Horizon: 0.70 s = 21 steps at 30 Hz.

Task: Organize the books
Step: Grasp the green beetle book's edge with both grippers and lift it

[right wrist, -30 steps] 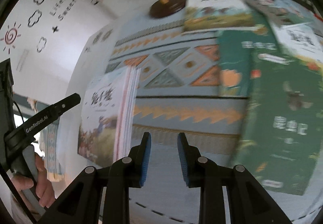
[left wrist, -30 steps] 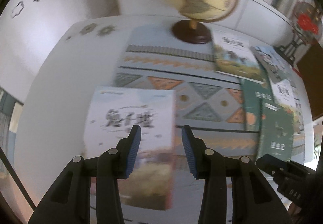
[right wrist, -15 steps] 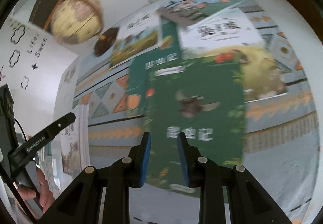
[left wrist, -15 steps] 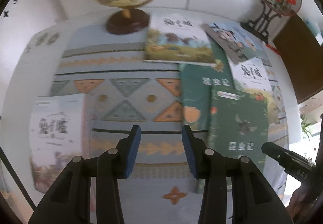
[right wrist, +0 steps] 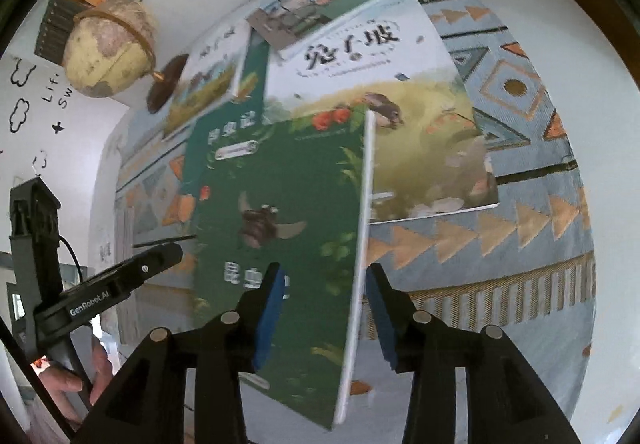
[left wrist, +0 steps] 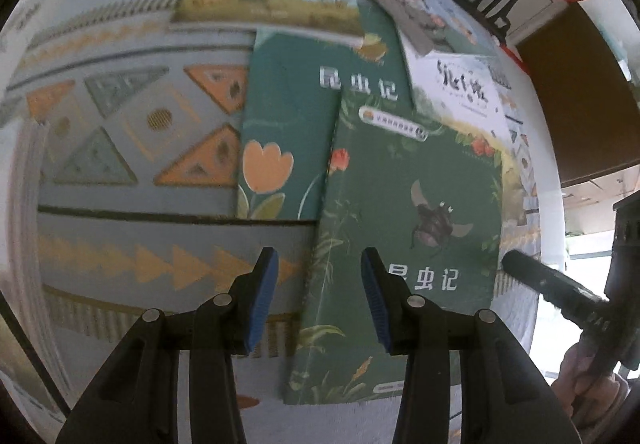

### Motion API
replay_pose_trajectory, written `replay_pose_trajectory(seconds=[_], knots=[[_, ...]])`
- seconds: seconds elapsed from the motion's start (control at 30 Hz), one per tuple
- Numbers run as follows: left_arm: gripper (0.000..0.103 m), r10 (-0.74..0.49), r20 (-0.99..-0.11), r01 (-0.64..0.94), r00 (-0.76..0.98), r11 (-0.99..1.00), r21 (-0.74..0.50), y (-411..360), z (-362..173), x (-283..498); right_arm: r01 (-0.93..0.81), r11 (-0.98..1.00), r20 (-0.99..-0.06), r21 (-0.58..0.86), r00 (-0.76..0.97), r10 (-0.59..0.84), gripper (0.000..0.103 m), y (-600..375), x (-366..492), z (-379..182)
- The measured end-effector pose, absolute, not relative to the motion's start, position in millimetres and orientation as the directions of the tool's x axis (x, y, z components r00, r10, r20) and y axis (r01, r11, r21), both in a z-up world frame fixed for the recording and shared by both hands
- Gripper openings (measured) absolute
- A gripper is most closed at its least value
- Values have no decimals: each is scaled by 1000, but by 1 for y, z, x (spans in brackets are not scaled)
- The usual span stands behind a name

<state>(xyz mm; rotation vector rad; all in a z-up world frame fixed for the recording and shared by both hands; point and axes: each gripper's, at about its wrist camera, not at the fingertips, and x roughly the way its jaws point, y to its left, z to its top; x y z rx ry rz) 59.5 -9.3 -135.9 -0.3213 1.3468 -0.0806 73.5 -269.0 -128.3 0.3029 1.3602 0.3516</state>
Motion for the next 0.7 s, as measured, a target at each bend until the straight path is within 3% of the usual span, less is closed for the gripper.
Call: replay_pose_trajectory(seconds=[0.1, 0.23, 0.33, 0.7], knots=[[44, -249, -950, -119, 190, 954, -274, -13, -147, 61, -88, 904, -884, 418, 189, 427, 48, -275, 76, -131], [66, -295, -935, -70, 199, 947, -313, -21, -144, 62, -94, 901, -885, 423, 172, 433, 49, -278, 81, -140], [72, -320, -924, -69, 208, 938, -340, -22, -142, 62, -84, 893, -879, 442, 160, 450, 49, -277, 83, -148], [78, -426, -884, 5, 191, 901, -433, -25, -145, 59, -107, 874, -852, 474, 193, 486, 57, -268, 82, -151]])
